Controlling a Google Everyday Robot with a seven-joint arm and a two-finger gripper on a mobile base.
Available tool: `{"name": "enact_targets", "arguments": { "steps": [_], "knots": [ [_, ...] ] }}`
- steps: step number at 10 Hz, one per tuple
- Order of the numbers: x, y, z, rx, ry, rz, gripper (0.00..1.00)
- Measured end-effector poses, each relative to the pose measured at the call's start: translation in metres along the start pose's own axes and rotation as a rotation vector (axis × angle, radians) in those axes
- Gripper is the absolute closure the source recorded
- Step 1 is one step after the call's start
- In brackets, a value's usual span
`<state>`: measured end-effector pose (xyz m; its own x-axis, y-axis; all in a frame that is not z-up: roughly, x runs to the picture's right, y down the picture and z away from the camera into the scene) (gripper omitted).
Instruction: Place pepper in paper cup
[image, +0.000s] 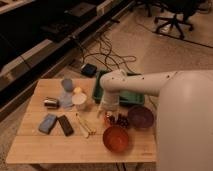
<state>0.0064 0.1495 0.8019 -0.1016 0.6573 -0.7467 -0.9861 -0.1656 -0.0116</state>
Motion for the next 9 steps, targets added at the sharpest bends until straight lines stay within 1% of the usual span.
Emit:
{"name": "enact_targets", "arguments": {
  "steps": [3, 7, 8, 9],
  "knots": [
    [0.001, 0.011, 0.004, 0.005, 0.012, -0.021, 0.35],
    [0.008, 0.031, 0.017, 0.032, 0.038, -0.054, 0.35],
    [0.011, 0.034, 0.019, 0.034, 0.039, -0.056, 0.35],
    [0.014, 0.035, 0.022, 0.044, 0.04, -0.056, 0.35]
  ]
}}
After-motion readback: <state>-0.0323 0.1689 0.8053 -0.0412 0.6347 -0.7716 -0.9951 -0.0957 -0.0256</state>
